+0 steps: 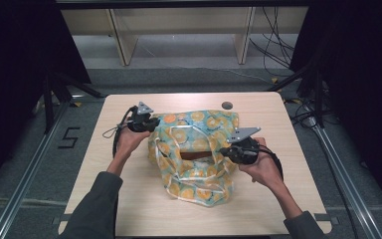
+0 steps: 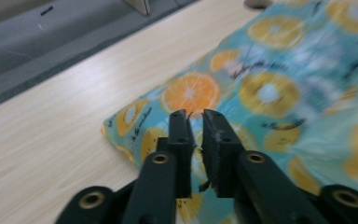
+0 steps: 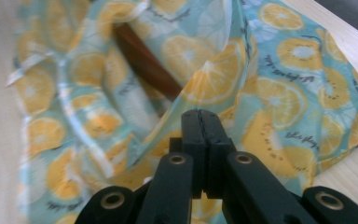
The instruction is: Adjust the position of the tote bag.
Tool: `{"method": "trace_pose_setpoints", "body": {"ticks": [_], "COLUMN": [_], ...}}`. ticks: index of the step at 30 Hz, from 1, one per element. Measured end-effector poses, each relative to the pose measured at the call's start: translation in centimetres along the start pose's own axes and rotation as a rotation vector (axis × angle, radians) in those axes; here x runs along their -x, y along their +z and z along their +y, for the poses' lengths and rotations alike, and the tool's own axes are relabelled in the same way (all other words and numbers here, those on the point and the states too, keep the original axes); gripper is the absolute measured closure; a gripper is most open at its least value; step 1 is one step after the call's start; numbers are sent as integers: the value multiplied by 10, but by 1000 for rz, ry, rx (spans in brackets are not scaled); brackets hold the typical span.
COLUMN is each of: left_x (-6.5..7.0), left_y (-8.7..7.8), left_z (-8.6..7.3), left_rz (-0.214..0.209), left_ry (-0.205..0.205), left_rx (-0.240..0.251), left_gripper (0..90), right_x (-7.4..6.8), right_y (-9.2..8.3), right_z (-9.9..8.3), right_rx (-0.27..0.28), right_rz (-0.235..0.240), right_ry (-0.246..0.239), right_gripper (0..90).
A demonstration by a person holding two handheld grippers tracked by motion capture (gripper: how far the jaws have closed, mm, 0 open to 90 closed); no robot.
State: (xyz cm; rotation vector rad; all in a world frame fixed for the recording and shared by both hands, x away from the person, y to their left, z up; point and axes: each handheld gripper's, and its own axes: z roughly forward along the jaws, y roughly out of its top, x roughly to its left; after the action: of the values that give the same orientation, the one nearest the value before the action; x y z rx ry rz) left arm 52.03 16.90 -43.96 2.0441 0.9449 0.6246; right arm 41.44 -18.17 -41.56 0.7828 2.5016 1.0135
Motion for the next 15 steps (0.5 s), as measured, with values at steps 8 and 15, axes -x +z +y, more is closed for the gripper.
{"method": "trace_pose_setpoints", "body": {"ticks": [8, 15], "left_x": [64, 136], "left_y": [-74, -96], "left_z": [18, 4], "left_rz": [-196, -310], "left_ry": [61, 189], "left_rx": [66, 60], "left_gripper": [620, 481], "right_x": [24, 28], "right_y": [12, 15], "right_z": [5, 3], "right_rx": [-11, 7], "right_rz": [-25, -42], "right_ry": [51, 71], "right_gripper": [900, 900]}}
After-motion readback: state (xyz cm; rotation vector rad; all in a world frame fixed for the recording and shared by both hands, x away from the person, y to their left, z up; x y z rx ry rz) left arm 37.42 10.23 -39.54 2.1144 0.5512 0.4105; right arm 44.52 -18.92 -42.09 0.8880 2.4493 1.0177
